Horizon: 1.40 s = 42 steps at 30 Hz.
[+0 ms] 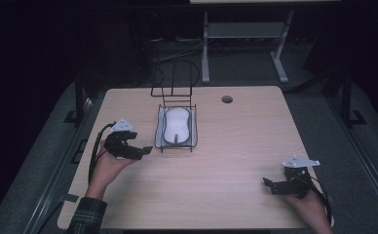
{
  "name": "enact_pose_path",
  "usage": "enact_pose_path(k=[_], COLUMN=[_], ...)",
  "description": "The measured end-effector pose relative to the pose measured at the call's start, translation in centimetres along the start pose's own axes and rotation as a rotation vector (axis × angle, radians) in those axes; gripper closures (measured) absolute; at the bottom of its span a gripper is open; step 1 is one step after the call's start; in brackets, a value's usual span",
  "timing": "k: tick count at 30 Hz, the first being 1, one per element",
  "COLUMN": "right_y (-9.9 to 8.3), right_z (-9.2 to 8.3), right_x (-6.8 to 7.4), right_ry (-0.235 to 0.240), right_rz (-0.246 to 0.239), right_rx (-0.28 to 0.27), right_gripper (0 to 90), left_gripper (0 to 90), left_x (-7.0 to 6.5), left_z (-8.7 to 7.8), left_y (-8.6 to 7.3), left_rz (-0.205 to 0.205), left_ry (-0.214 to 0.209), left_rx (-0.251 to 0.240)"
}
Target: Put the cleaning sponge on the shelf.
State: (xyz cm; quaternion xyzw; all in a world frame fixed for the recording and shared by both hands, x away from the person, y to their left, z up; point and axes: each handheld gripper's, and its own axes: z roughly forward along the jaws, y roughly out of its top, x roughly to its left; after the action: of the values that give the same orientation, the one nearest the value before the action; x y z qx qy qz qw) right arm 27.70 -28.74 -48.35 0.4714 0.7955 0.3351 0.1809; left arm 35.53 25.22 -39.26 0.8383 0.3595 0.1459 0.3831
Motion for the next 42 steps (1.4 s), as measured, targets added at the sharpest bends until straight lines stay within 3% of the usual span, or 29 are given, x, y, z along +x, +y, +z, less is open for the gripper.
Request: enact_pose_path(k=[13, 42], right_y=[0.0, 0.0], right_z=[0.0, 0.0], right_x=[0.0, 0.0], right_ry=[0.000, -0.001], right_rz=[0.000, 0.001], right_rx=[0.000, 0.000], right_gripper=[2.4, 2.5], left_gripper=[12.7, 12.9], left_x=[-0.8, -2.9], left_z=[-2.8, -4.5], left_y=[-3.5, -11.2], left_rz=[-0.009, -0.035], left_ry=[0.046, 0.114], left_rx=[0.004, 0.071])
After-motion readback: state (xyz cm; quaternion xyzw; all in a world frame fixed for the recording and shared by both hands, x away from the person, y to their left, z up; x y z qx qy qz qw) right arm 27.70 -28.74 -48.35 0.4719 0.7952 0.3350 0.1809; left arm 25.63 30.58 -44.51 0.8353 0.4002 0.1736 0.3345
